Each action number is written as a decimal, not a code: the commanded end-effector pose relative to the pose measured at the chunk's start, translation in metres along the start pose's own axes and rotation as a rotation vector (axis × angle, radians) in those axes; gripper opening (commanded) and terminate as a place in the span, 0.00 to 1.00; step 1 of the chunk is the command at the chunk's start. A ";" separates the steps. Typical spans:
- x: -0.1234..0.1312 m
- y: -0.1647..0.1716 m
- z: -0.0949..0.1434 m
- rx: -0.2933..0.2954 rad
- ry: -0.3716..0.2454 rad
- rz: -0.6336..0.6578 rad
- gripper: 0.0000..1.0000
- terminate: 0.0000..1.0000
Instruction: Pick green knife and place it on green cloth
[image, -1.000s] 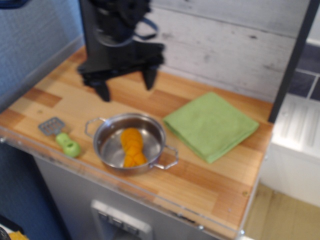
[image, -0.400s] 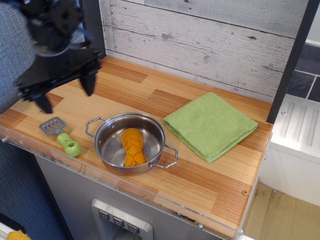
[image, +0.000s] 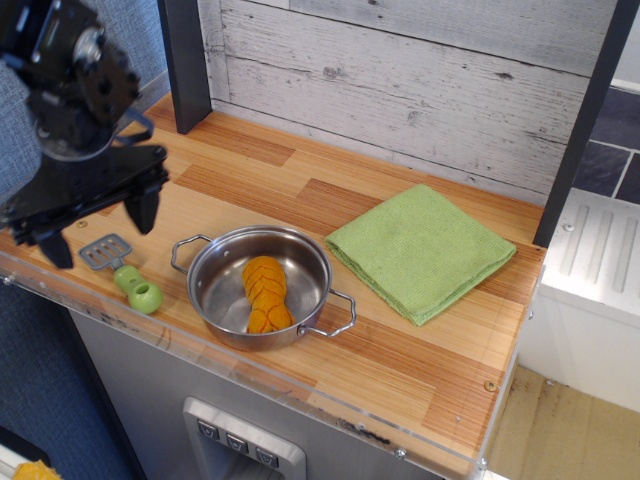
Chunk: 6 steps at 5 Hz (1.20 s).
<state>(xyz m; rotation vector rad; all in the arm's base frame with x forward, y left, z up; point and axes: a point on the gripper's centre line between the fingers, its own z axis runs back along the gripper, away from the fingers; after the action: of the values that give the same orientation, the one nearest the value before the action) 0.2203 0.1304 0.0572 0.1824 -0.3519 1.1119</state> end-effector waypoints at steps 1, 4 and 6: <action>0.007 0.007 -0.011 0.026 -0.008 0.050 1.00 0.00; 0.014 -0.011 -0.034 0.072 0.004 0.034 1.00 0.00; 0.005 -0.017 -0.043 0.090 0.017 0.016 1.00 0.00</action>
<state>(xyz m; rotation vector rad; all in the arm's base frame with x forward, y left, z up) 0.2482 0.1455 0.0121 0.2549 -0.2693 1.1431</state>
